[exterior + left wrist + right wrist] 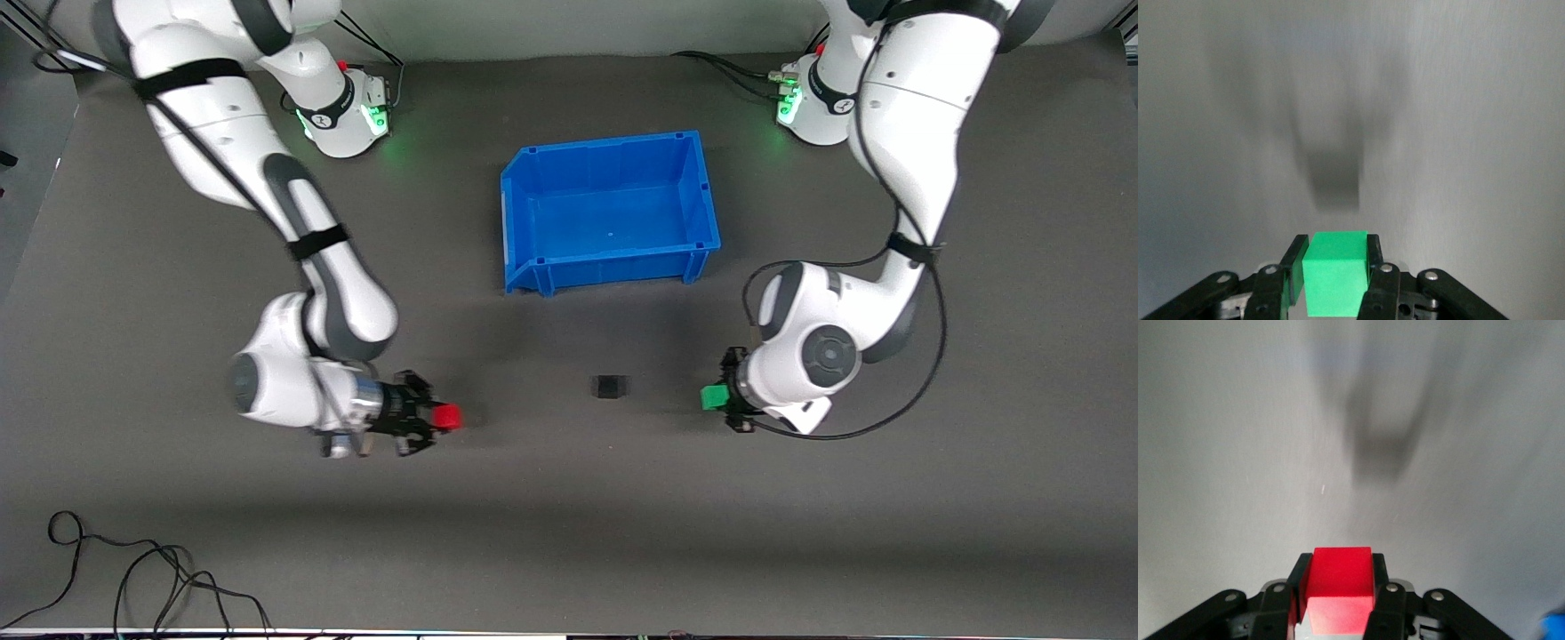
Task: Attach green and red cubes to black cube
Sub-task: 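Carry the red cube and green cube toward the black cube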
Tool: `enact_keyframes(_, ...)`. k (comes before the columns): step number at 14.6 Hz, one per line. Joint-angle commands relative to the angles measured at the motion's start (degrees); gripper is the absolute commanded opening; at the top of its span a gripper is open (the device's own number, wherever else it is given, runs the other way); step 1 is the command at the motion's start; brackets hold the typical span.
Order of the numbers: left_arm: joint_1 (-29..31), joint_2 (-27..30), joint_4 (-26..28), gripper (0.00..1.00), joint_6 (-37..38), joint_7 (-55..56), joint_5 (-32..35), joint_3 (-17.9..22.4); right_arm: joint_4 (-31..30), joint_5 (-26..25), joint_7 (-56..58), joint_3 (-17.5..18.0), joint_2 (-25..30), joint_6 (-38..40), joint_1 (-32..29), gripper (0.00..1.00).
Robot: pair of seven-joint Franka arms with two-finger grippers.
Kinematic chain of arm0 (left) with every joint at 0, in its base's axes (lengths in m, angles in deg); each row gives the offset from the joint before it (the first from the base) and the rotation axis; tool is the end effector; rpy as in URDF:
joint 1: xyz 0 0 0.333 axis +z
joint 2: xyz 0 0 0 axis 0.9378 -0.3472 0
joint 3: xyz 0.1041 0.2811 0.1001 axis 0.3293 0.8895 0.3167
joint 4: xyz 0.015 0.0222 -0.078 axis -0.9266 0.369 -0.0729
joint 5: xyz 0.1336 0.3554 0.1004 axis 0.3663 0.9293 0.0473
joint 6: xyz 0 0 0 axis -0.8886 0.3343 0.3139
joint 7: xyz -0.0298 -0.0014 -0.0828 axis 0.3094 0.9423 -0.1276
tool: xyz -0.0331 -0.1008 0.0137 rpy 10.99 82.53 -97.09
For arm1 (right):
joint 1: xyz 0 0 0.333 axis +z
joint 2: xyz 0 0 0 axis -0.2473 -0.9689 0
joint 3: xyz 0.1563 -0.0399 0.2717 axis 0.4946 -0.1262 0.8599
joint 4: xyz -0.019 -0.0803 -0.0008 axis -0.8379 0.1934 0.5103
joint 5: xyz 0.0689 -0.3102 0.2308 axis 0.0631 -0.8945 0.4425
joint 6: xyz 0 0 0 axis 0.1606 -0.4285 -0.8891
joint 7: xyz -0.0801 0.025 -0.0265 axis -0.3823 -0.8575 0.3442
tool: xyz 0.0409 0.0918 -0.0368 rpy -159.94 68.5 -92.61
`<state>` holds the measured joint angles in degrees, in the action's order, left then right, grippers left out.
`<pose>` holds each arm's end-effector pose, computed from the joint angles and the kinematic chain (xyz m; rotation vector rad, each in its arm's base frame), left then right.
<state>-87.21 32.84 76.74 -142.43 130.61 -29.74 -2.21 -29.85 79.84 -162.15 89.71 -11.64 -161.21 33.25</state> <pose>0.6371 -0.2772 0.2339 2.1071 2.2150 -0.2279 0.6721 0.2478 0.2257 -2.0521 1.9029 0.4024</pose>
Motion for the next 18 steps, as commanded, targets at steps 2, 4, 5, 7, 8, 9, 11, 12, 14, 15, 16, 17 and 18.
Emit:
enact_keyframes(2,-5.7,-3.0,-1.6,0.00,-6.4,8.1,0.2,1.0,6.1,1.3,-13.1,-0.8,-5.3,-5.5,7.4,0.10)
enact_keyframes(4,-7.9,-4.1,-1.7,0.00,-7.9,8.5,0.0,1.0,7.3,1.1,-17.9,-0.8,-7.0,-8.7,10.4,0.10)
enact_keyframes(5,-8.5,-4.7,-1.9,0.00,-7.9,8.5,0.0,1.0,7.5,1.0,-19.6,-0.9,-7.8,-9.6,11.6,0.10)
enact_keyframes(7,-9.5,-5.5,-2.2,0.00,-8.0,8.5,-0.1,1.0,7.6,1.0,-21.6,-0.9,-8.9,-11.3,13.4,0.10)
enact_keyframes(8,-9.6,-5.9,-2.5,0.00,-7.9,8.6,-0.1,1.0,7.8,1.0,-22.3,-0.9,-9.3,-12.1,14.5,0.10)
enact_keyframes(9,-9.7,-6.0,-3.1,0.00,-8.0,9.3,-0.1,1.0,8.2,1.0,-23.0,-0.8,-10.0,-13.0,15.2,0.10)
enact_keyframes(11,-9.9,-6.7,-3.9,0.00,-7.9,10.2,-0.1,1.0,8.5,1.1,-24.2,-0.9,-10.7,-14.6,16.4,0.10)
enact_keyframes(12,-10.5,-6.9,-4.2,0.00,-7.9,10.3,-0.2,1.0,8.6,1.0,-25.0,-0.8,-11.2,-15.4,16.6,0.10)
enact_keyframes(14,-10.9,-6.9,-4.3,0.00,-7.9,10.9,-0.1,1.0,9.4,1.0,-25.9,-0.9,-11.7,-16.1,17.7,0.10)
enact_keyframes(15,-10.9,-6.9,-4.6,0.00,-7.9,11.0,-0.1,1.0,9.5,0.9,-26.8,-0.9,-11.9,-16.2,17.9,0.10)
enact_keyframes(16,-10.9,-7.2,-4.6,0.00,-7.9,11.0,-0.1,1.0,9.6,0.9,-26.9,-0.9,-12.2,-16.2,18.1,0.10)
enact_keyframes(17,-10.9,-7.4,-4.7,0.00,-7.9,11.0,0.0,1.0,9.7,0.9,-26.9,-0.9,-12.4,-16.2,18.2,0.10)
enact_keyframes(18,-10.9,-7.4,-4.8,0.00,-7.9,10.9,0.0,1.0,9.7,0.9,-26.9,-0.9,-12.5,-16.6,18.3,0.10)
